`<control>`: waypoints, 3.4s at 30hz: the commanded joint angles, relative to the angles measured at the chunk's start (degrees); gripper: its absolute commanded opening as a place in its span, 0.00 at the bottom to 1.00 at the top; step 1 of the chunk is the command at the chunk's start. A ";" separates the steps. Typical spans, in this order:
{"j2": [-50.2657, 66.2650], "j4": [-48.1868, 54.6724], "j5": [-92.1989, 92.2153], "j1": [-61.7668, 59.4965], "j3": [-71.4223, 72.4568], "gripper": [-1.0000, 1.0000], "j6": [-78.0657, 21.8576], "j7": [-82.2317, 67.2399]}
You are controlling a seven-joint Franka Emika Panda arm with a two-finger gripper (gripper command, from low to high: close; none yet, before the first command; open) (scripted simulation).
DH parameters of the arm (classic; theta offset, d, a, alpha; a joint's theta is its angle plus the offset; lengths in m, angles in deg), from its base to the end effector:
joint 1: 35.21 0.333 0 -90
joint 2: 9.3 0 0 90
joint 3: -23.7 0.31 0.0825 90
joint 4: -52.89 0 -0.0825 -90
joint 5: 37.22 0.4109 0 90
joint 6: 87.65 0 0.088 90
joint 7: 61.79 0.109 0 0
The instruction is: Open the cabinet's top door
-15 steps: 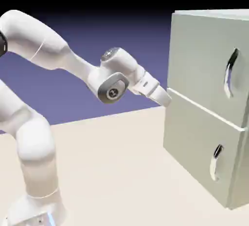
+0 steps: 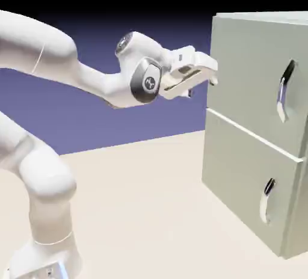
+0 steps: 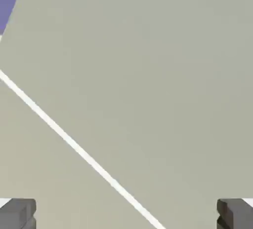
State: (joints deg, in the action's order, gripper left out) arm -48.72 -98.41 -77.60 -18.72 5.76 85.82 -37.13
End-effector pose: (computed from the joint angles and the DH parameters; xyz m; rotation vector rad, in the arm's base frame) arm 0.4147 0.0235 0.5526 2.6829 0.2052 1.6002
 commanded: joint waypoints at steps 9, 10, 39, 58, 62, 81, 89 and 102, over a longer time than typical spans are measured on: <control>-3.76 5.39 -22.43 8.78 -9.97 0.50 -0.30 -9.88; -4.17 5.99 -24.92 9.75 -11.07 0.50 -0.33 -10.98; -16.28 23.34 -97.18 38.04 -43.18 0.50 -1.30 -42.81; -18.31 34.99 -120.78 55.42 -57.83 0.00 -3.86 -53.40; -16.07 28.21 -120.54 48.01 -53.28 0.00 -8.35 -49.70; 0.59 14.81 -125.66 13.39 -25.96 0.00 -12.57 -18.74; 2.97 11.35 -125.66 -3.22 -10.71 0.00 -12.32 -9.50; -5.51 1.60 -108.96 -28.95 14.02 0.00 -11.08 -11.94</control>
State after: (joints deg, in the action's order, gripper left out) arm -54.22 -96.81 -186.57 -47.67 19.77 74.71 -49.04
